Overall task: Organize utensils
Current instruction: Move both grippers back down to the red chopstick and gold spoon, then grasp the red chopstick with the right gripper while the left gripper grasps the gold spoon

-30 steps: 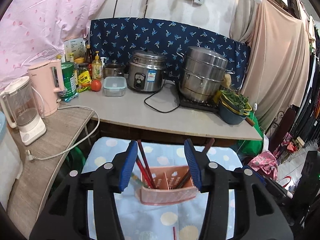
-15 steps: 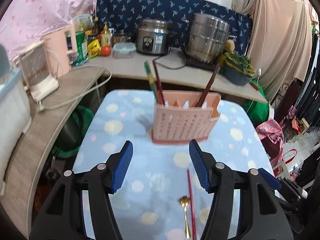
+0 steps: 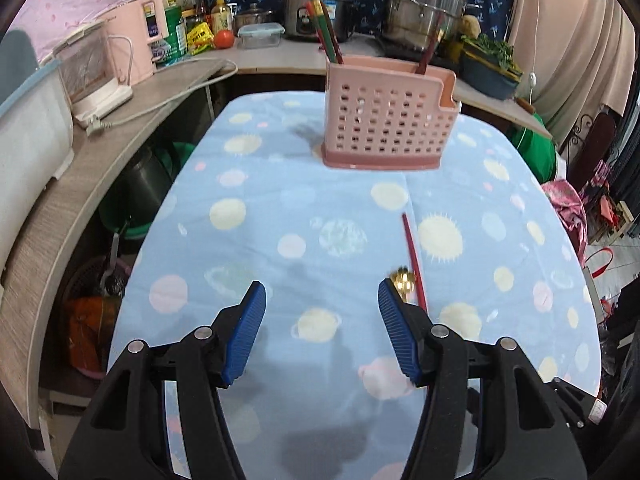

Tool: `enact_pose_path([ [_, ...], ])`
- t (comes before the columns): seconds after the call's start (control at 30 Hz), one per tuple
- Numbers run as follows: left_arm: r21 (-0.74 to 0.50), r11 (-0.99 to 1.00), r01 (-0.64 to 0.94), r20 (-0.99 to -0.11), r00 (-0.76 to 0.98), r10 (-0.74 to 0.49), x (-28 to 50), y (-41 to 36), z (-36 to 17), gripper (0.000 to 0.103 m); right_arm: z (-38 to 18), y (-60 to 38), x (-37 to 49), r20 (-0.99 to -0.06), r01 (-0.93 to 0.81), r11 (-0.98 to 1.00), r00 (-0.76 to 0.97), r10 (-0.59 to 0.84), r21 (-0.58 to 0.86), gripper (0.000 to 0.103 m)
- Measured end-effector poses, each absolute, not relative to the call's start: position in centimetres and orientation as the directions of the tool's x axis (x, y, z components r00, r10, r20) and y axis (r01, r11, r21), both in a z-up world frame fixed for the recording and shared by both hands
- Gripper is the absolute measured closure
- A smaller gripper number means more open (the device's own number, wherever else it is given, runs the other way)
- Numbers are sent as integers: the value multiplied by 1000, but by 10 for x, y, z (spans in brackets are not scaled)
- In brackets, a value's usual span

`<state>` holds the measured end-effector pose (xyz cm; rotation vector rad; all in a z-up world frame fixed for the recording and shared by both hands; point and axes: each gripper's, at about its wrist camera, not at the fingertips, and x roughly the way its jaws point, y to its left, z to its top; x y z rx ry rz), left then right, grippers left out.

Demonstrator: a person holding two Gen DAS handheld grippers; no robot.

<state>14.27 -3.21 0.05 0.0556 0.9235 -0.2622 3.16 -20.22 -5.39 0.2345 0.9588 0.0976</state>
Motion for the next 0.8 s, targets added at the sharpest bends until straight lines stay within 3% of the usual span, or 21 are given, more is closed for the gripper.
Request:
enact_pose_path([
  [0.33,-44,972,230,-822,545,-166,127,-26,-19,47,-84,-177,35,-836,-7,979,519,177,203,71],
  [0.53,-38,974,224,-831,535,-155,124,-24,-23,46,-88,-174,36,-842,5,987,522,134,160,81],
  [0.67,-39,974,224,-833,530,-156,123,-24,-25,46,-89,-178,36,-844,21,989,524,112,144,94],
  [0.8,-37,973,227,-835,528,-155,121,-26,-27,39,-90,-189,34,-841,58,984,529,113,168,96],
])
